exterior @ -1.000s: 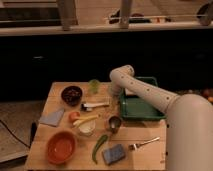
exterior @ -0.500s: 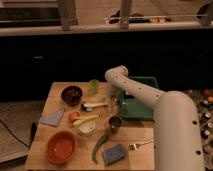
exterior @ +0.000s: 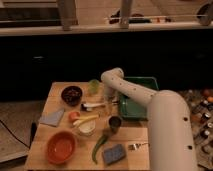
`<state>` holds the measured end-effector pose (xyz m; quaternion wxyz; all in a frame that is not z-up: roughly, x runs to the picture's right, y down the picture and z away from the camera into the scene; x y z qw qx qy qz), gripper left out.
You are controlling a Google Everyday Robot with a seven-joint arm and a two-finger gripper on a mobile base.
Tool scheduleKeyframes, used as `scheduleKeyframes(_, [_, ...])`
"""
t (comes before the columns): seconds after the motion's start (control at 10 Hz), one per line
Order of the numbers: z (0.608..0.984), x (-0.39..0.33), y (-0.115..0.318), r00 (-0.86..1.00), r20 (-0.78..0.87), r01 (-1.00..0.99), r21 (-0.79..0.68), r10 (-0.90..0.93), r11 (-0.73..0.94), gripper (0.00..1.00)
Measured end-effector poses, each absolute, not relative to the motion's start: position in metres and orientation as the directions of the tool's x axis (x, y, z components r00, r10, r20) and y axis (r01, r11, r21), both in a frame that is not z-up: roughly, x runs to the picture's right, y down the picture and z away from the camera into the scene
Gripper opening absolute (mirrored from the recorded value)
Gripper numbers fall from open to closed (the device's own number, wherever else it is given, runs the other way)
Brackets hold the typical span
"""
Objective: Place brush in red bowl
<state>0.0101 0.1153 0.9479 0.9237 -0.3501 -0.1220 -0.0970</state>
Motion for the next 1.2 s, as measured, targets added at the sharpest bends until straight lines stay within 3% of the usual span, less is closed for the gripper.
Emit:
scheduleKeyframes(0.4, [0.945, 0.002, 0.11, 0.945, 0.309, 0.282, -0.609, -0.105, 0.741, 0.16])
scheduleKeyframes(0.6, [0.943, 0.004, 0.11, 0.945, 0.306, 0.286, -0.614, -0.113, 0.736, 0.02])
scheduleKeyframes(0.9, [0.936, 0.002, 0.11, 0.942, 0.311, 0.3, -0.601, -0.129, 0.741, 0.0])
scheduleKeyframes(1.2, [0.904, -0.008, 0.089, 0.921, 0.354, 0.341, -0.526, -0.163, 0.779, 0.0])
